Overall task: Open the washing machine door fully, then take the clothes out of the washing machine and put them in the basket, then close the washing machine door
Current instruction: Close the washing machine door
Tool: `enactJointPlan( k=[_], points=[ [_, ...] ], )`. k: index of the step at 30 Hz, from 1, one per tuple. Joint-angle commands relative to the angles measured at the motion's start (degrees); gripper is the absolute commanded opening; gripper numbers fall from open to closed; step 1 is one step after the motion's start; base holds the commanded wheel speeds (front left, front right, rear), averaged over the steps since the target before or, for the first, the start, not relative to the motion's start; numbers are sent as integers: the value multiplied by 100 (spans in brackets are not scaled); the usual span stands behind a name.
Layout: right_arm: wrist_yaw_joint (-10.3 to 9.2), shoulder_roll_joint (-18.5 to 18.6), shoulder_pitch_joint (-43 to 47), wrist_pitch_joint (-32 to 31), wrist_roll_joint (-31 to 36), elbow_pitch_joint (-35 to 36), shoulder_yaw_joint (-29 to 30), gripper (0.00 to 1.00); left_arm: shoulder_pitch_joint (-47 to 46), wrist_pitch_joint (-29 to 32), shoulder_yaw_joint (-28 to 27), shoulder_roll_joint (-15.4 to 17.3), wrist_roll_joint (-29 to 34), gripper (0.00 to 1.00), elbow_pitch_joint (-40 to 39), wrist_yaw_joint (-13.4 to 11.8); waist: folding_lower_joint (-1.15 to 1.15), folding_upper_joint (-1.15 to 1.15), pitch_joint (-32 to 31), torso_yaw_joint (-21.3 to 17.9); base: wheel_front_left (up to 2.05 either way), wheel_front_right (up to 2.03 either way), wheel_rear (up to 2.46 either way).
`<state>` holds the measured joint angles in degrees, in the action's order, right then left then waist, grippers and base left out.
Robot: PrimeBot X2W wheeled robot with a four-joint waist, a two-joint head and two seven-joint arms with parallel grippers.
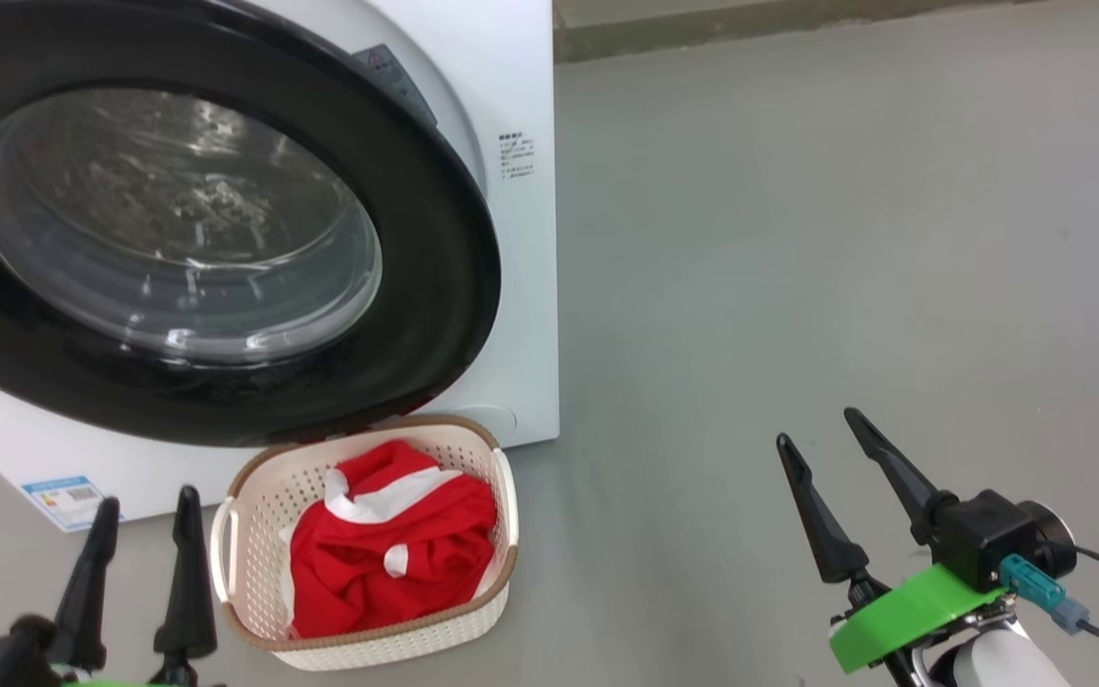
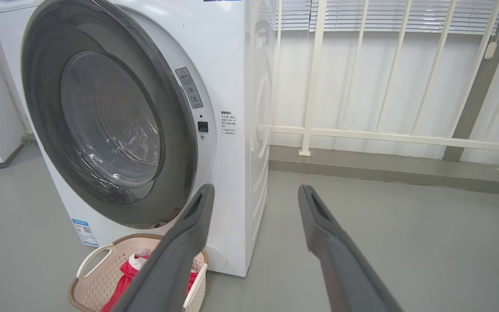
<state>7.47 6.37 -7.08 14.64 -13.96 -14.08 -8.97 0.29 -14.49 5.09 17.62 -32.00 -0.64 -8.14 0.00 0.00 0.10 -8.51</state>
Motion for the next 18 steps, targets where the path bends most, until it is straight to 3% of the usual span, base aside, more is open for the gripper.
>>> enactJointPlan(
  k=[1,10,18],
  points=[
    [2,75,-7,36,-55,179,-145,100,-49,-50,-279,62,149,100,-178,-51,0,0,-99,-34,0,0,0],
    [2,70,340,36,-29,377,-57,100,614,-51,-475,-197,831,100,-190,-28,0,0,-276,-69,0,0,0],
    [2,37,521,36,33,449,33,100,891,-51,-636,-485,1314,100,-135,162,0,0,-318,-38,0,0,0]
  ],
)
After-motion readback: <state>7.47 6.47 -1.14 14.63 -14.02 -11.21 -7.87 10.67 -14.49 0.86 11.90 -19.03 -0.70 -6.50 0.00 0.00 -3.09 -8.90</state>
